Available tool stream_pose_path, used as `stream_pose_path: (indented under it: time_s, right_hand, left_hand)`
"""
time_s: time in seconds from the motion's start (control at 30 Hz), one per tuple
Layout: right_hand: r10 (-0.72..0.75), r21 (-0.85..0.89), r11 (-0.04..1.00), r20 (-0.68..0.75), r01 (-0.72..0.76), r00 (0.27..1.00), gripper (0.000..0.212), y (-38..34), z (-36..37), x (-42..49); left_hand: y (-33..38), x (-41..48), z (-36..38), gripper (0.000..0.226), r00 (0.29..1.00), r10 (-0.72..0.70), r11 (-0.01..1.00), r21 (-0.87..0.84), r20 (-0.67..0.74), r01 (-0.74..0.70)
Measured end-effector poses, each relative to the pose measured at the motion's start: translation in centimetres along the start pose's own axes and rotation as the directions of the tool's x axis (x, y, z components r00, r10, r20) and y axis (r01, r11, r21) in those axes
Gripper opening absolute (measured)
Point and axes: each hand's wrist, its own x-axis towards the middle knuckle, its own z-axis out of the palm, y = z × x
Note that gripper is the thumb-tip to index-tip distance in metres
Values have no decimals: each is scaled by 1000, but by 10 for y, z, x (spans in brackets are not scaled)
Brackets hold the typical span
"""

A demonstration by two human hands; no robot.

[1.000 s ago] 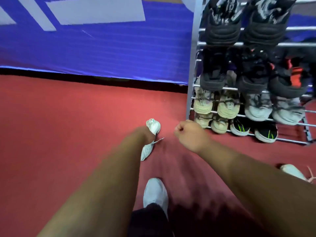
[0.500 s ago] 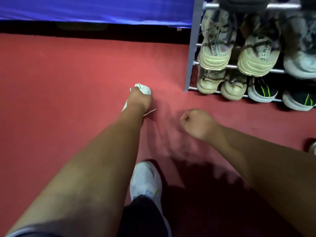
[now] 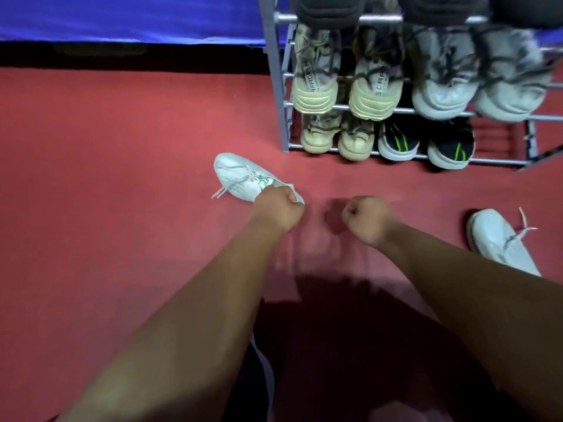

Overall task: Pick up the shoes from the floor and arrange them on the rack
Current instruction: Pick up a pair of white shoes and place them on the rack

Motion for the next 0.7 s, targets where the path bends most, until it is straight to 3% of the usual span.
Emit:
stream_pose_path:
  time_s: [0.13,0.27,0.47,0.6,0.7]
  right_hand:
    - [59,5,998,-47,-58,997,24,44,-19,-36]
    - [113,-5,993,-103,-115,988,24,94,-31,-73]
    - [217,-12,974,-231,-225,949,36,177,-44,-109]
    - [233,-41,964,-338,-261,912,48,217,-53,-118]
    - [310,-118,924,-325,-364,893,81,240,-56,-119]
  left_hand:
    - [22,-56,48,44,976,51,968,228,211,-100]
    - [37,-110,98,33,932,42,928,333,360,-170]
    - [72,-135,133,47,995,15,946,320,100,-46]
    - [88,-116,153,95,985,-175,934,314,-6,168]
    - [90,-102,172,124,954,-299,893,358,16,274]
